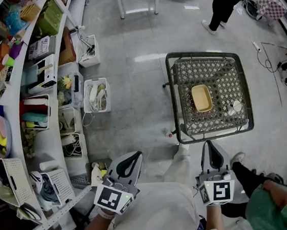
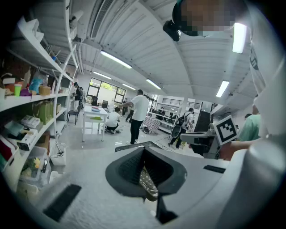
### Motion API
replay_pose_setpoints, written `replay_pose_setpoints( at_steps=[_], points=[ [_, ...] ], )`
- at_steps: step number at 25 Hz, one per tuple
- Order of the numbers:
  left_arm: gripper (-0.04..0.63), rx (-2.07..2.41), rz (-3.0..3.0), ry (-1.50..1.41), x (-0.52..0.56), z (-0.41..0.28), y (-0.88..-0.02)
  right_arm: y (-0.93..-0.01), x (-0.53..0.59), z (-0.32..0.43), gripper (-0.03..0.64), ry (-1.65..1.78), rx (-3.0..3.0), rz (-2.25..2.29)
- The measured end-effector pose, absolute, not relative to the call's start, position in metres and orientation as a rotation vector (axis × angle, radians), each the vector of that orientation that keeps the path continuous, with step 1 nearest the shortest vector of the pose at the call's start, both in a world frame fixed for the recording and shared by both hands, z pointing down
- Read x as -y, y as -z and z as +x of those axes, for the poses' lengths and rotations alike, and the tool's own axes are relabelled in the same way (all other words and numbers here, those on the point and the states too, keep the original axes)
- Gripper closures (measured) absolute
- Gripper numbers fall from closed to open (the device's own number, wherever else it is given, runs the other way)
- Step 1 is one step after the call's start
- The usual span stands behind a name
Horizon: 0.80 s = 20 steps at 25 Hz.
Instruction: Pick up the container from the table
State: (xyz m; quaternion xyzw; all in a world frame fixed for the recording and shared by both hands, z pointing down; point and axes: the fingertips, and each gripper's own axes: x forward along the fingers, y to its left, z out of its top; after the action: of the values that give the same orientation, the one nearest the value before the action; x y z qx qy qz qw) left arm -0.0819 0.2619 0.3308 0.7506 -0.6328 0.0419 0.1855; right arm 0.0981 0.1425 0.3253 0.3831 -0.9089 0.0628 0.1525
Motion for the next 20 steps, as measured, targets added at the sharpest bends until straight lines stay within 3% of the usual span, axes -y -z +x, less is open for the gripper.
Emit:
replay_pose_setpoints(
  at_steps=[5,11,20],
  points=[
    [0.572,1.778,2.185,-0.124,-0.3,-0.096,-0.309,-0.296,-0.223,0.086,0.6,-0.164,2.64,1.13],
    [0.572,1.615,2.266,-0.061,-0.324,-0.035,-0.295,-0.304,-0.295,0.118,0.6,-0.21,2.581,1.286],
    [0.572,1.58,2.413,-0.104,-0.327,0.007,-0.272,-0.293,-0.309,0.166,0.6,-0.24,2.585,1.412]
  ],
)
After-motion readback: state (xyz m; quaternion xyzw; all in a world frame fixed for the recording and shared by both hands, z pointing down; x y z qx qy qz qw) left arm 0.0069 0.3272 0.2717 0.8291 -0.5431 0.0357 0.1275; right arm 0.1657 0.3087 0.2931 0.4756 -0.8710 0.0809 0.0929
